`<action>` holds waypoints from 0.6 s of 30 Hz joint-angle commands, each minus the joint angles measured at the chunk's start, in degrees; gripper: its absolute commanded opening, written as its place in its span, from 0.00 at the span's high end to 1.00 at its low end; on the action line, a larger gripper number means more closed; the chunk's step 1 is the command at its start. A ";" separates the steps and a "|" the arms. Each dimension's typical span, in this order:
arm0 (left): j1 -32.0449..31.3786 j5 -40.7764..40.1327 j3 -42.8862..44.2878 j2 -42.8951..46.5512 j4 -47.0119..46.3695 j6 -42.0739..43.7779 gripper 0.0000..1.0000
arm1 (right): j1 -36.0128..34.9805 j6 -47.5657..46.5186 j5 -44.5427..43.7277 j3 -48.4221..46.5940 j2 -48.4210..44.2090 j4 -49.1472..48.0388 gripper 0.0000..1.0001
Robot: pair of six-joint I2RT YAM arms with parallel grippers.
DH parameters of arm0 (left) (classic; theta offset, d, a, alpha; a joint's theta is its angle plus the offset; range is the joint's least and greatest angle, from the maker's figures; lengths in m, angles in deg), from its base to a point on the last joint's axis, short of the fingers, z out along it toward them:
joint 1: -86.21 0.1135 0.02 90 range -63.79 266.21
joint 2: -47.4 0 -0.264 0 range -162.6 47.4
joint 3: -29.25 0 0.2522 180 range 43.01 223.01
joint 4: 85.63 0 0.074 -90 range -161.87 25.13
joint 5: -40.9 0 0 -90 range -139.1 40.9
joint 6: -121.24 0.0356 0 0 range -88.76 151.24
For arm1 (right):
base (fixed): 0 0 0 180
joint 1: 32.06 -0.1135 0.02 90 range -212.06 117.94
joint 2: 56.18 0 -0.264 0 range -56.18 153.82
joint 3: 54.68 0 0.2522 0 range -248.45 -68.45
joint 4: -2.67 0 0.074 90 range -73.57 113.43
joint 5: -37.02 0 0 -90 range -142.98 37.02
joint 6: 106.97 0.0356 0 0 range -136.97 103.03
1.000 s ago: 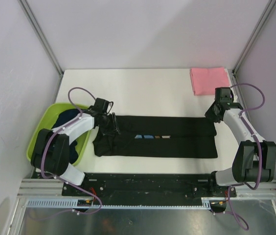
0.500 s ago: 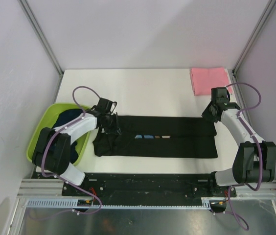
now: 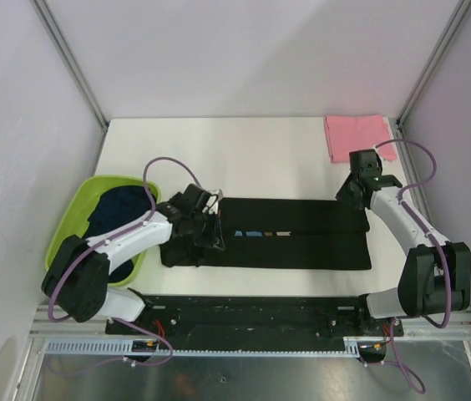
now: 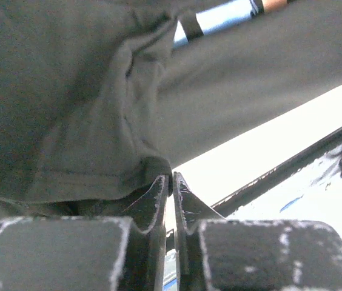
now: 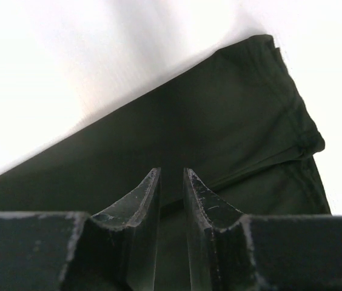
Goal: Fold and stack the t-shirts
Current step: Fold the other side of the tshirt into a rectangle
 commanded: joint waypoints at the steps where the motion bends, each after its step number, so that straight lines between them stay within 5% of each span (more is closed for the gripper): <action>1: -2.56 2.27 -1.49 0.74 -0.66 0.76 0.82 | -2.82 1.50 -1.65 -2.24 -1.69 0.78 0.74; 4: -3.78 3.42 -1.83 1.10 -0.57 1.86 0.57 | -5.98 2.13 -2.34 -2.24 -1.43 0.66 0.74; 8: -4.29 4.55 -1.65 4.69 -0.49 2.25 0.41 | -10.59 3.67 -1.88 -2.25 -0.37 -0.38 0.74; 18: 0.77 -16.51 -6.44 21.98 8.52 -13.65 0.54 | -31.84 9.58 -2.07 -2.25 2.58 -8.72 0.74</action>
